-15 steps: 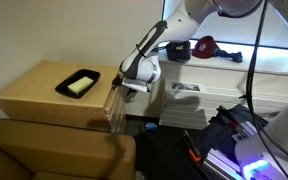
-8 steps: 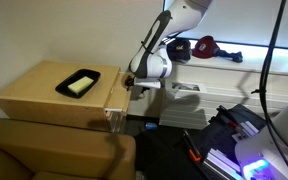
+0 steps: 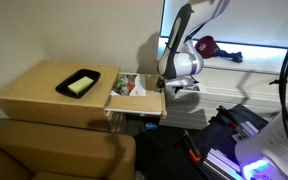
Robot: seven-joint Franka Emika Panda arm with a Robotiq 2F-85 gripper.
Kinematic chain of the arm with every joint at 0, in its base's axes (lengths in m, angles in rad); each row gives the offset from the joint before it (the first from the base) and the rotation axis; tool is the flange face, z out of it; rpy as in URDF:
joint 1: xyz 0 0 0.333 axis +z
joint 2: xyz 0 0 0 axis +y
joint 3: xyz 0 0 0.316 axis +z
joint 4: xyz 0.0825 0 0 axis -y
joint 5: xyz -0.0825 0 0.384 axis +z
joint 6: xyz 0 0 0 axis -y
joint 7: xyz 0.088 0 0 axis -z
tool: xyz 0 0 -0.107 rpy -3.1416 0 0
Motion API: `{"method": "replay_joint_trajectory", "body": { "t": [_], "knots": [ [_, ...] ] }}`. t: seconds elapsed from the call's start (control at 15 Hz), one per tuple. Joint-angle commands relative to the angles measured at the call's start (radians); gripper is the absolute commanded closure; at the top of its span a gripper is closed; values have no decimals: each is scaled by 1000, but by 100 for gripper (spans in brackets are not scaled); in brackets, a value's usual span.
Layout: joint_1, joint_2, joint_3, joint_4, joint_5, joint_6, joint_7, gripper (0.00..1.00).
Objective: Open the top flat drawer of the cabinet
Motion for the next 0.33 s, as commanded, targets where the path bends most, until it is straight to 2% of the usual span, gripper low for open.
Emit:
{"method": "replay_joint_trajectory", "body": {
  "t": [0.0, 0.07, 0.13, 0.27],
  "knots": [
    [197, 6, -241, -6, 8, -143, 72, 0],
    [244, -10, -290, 2, -14, -239, 100, 0],
    [152, -19, -200, -13, -22, -138, 65, 0],
    [213, -23, -266, -6, -39, -209, 105, 0]
  ]
}}
